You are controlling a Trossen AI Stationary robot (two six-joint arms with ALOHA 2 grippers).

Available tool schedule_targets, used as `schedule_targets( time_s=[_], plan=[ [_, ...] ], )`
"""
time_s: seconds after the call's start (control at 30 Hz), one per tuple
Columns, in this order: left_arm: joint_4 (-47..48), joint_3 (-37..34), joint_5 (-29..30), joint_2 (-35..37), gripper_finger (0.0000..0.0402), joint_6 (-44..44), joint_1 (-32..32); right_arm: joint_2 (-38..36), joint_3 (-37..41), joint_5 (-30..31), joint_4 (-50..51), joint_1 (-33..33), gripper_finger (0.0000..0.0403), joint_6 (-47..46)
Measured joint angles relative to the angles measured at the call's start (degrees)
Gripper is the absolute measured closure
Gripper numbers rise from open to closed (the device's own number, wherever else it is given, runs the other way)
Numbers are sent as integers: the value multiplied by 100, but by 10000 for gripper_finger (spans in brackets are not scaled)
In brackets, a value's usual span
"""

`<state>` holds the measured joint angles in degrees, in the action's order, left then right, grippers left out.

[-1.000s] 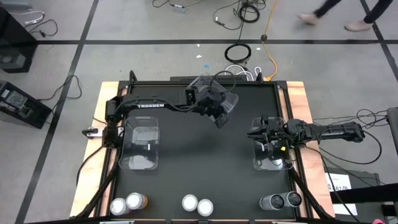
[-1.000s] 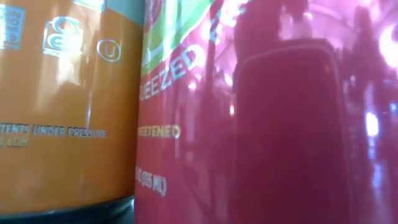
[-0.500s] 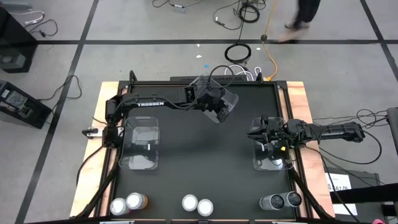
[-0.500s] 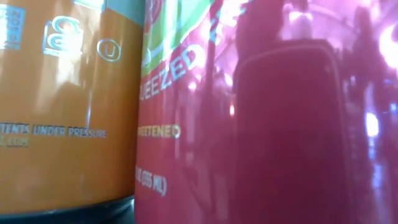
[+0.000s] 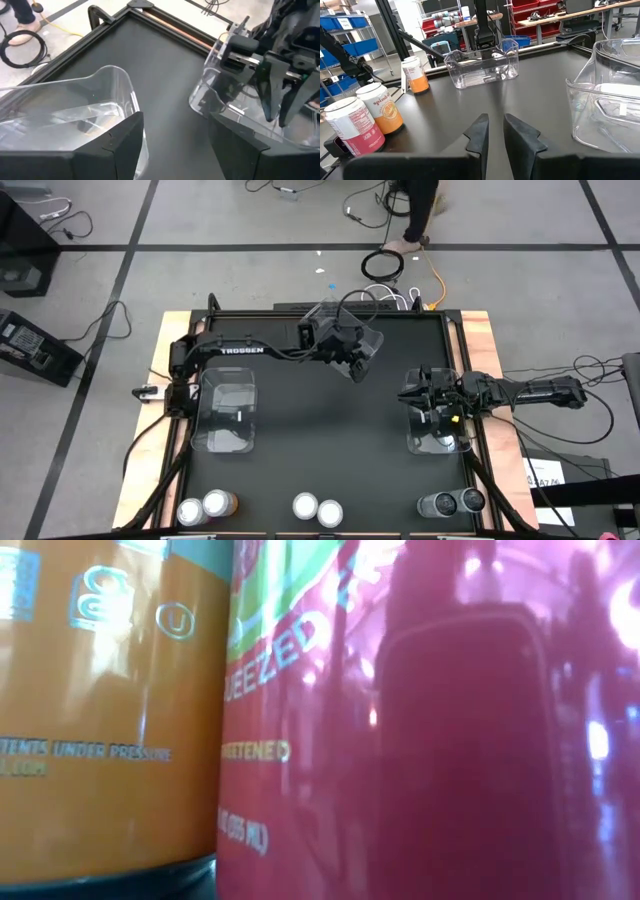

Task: Sort soda cans
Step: Move the top transparent bin to the center

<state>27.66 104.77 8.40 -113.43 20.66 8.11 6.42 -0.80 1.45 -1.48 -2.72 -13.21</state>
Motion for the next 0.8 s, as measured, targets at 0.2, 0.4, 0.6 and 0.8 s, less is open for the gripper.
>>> schedule_targets(
  time_s=[0.2,0.4,0.6,0.8],
  plan=[
    [-29,0,-93,0,173,-4,-69,0,-2,0,0,-2,353,0],
    [138,0,49,-42,173,412,-29,0,-1,0,0,0,353,0],
    [131,-4,-120,-218,173,45,76,0,0,0,0,-2,353,0],
    [184,-4,-782,-583,173,4,395,2,-2,0,-7,-2,353,0]
  ],
)
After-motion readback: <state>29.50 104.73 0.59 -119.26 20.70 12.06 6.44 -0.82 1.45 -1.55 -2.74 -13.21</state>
